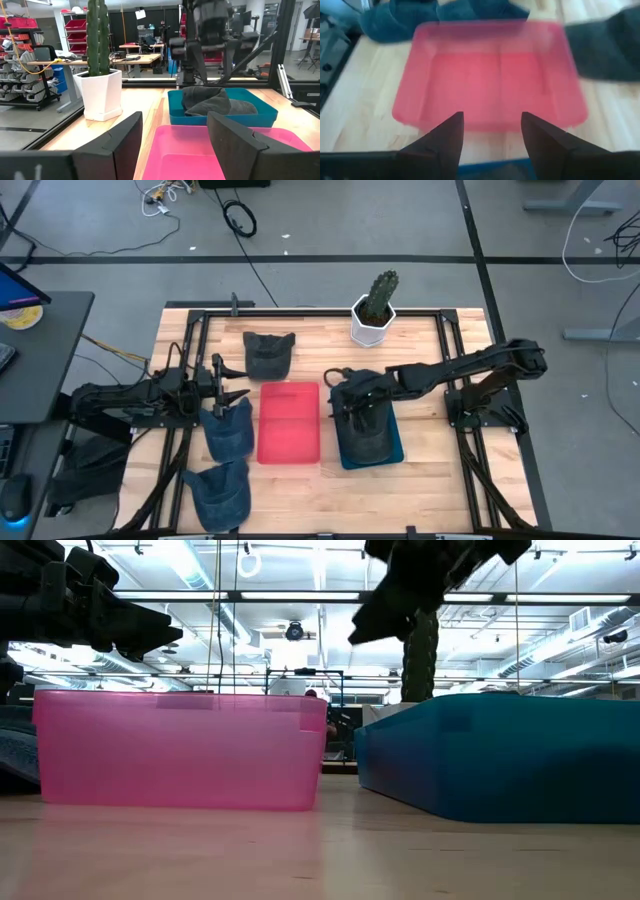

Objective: Pick & Place hat
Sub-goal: Put the gray cap into the blue bin

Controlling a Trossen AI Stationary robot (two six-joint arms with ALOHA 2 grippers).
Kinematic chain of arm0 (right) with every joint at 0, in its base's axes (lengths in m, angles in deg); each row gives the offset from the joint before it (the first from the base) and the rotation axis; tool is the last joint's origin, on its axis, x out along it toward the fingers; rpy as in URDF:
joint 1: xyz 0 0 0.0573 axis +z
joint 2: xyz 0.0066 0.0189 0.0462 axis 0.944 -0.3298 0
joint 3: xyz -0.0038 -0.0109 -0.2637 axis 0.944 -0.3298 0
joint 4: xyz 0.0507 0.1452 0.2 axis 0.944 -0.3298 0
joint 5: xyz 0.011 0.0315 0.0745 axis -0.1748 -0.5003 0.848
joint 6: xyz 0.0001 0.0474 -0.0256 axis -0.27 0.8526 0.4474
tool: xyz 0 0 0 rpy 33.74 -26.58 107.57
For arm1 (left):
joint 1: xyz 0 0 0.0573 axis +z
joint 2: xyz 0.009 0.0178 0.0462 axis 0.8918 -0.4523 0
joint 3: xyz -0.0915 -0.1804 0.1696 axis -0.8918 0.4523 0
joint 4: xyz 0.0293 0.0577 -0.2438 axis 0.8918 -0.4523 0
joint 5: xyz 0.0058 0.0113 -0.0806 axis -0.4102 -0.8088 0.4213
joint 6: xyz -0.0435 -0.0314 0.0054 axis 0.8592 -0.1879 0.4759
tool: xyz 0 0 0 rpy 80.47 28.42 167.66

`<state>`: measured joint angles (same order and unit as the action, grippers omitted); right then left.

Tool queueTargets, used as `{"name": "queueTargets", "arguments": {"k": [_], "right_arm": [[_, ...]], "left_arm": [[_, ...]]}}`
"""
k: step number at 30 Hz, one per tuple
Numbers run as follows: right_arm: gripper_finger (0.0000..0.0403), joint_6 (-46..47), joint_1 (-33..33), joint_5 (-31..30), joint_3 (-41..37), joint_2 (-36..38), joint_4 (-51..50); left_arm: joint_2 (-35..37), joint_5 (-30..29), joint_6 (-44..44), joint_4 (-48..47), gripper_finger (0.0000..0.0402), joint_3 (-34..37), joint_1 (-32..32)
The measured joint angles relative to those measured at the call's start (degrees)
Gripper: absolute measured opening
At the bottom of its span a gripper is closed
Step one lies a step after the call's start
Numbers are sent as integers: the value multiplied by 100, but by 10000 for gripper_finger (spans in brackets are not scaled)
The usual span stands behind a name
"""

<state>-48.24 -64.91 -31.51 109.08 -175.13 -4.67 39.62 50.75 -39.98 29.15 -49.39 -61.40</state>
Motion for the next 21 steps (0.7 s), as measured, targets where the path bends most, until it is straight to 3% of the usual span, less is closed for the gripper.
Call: {"name": "queueTargets", "arguments": {"k": [11, 16, 21], "right_arm": [[204, -606, -380, 149, -170, 820, 277], [204, -845, -699, 871, -1099, 1549, 1406], [204, -370, -1050, 892, -2268, 2387, 2452]], "left_arm": [[0, -1, 0, 0, 227, 0, 1], [0, 1, 0, 0, 227, 0, -1], [0, 2, 0, -3, 227, 1, 0]]}}
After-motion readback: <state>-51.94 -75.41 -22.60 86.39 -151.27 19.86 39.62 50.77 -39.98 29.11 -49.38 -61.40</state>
